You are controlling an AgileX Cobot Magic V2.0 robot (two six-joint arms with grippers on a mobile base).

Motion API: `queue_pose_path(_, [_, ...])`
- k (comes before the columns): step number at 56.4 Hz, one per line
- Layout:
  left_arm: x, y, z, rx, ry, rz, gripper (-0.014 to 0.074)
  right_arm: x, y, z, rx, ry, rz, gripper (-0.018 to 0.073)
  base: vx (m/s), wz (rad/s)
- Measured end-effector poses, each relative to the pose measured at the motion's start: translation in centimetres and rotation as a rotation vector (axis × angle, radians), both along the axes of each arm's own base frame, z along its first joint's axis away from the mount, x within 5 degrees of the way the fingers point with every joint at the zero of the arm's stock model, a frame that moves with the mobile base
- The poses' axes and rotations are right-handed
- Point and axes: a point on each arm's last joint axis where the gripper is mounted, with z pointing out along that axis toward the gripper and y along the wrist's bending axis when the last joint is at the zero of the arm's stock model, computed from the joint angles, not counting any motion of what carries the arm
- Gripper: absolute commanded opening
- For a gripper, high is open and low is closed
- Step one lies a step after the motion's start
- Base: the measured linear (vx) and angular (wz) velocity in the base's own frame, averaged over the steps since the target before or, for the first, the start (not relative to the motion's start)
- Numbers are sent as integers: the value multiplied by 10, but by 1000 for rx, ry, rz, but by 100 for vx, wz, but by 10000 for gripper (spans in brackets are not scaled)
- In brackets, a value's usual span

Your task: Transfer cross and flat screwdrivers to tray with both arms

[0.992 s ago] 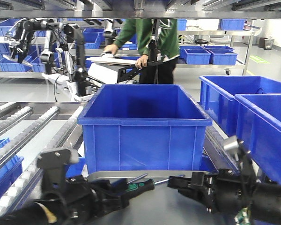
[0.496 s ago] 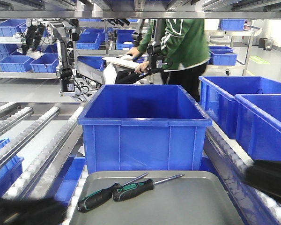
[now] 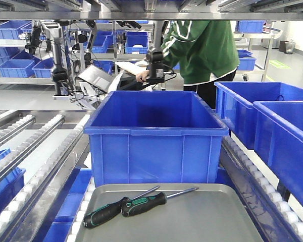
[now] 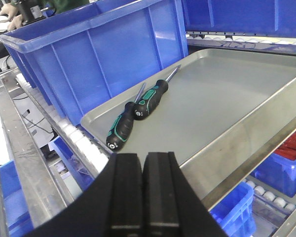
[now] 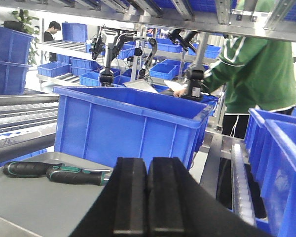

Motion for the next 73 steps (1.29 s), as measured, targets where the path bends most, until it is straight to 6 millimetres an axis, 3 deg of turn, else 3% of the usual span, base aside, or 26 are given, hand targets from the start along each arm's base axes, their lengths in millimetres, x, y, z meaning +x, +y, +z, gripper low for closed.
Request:
queue_pose_path(26, [0,0,-3,15,-5,-1,-1,0,0,0,6,1,0,-9,0,0])
queue_pose_path(34, [-1,10,-22,63,-39,47,-1,0,0,0,6,1,0,-9,0,0])
queue_pose_path(55, [-27,53,-110,-175,-164,444,-1,0,0,0,6,1,0,-9,0,0])
queue_pose_path(63, [-34,57,-110,-197,-251,491,-1,0,0,0,6,1,0,-9,0,0])
queue_pose_path(73, [-36,58,-114,-165,-225,504,-1,0,0,0,7,-2,-1,-9,0,0])
